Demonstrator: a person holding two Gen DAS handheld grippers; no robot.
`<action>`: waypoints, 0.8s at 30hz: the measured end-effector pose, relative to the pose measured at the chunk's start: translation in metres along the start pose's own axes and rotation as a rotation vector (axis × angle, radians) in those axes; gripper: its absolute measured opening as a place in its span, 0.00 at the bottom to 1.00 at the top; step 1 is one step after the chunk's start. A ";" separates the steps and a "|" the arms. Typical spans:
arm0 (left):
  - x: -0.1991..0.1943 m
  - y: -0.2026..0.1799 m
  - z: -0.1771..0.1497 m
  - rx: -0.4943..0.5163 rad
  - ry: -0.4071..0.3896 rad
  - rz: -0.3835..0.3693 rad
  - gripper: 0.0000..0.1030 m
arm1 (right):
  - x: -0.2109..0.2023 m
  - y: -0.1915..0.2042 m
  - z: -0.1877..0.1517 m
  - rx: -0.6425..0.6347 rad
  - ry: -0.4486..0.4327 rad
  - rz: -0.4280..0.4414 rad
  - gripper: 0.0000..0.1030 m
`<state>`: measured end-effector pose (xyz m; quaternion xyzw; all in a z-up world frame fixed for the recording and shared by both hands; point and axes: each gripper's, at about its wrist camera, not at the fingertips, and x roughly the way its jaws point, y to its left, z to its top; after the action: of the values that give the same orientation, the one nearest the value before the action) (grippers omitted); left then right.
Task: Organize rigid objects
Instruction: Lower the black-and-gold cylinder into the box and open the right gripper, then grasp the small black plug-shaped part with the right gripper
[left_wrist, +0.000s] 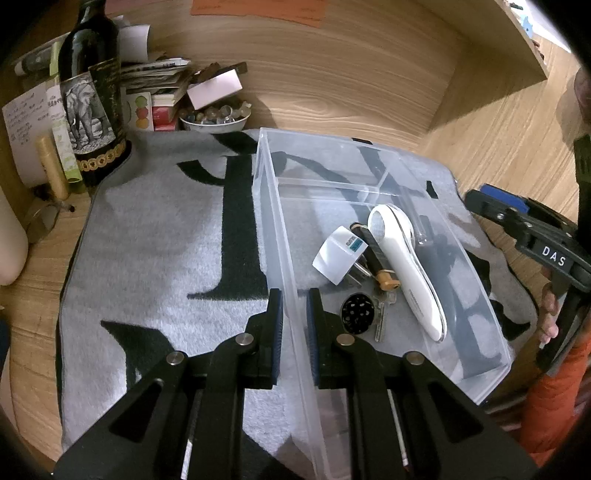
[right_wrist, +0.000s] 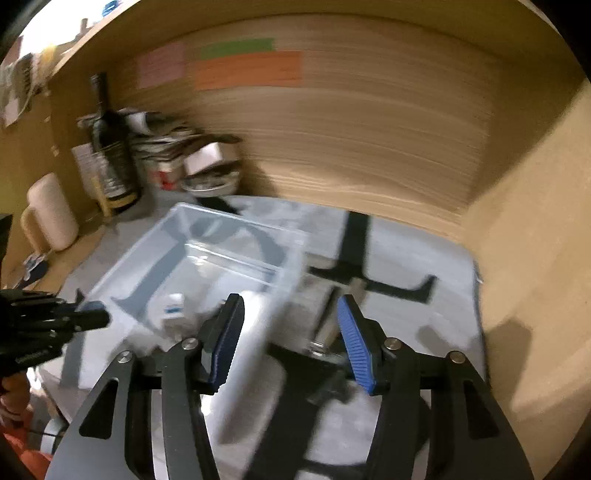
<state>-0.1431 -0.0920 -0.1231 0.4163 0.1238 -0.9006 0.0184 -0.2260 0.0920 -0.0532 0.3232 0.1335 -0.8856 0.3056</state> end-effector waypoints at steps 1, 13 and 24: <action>0.000 0.000 0.000 0.000 0.000 0.000 0.12 | -0.001 -0.006 -0.002 0.012 0.004 -0.013 0.48; 0.000 0.003 -0.002 0.000 0.007 0.003 0.12 | 0.034 -0.043 -0.045 0.097 0.170 -0.072 0.48; -0.001 0.002 -0.003 0.000 0.007 0.002 0.12 | 0.066 -0.033 -0.055 0.113 0.254 -0.032 0.38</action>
<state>-0.1405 -0.0937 -0.1248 0.4198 0.1235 -0.8990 0.0191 -0.2595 0.1116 -0.1370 0.4472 0.1262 -0.8484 0.2536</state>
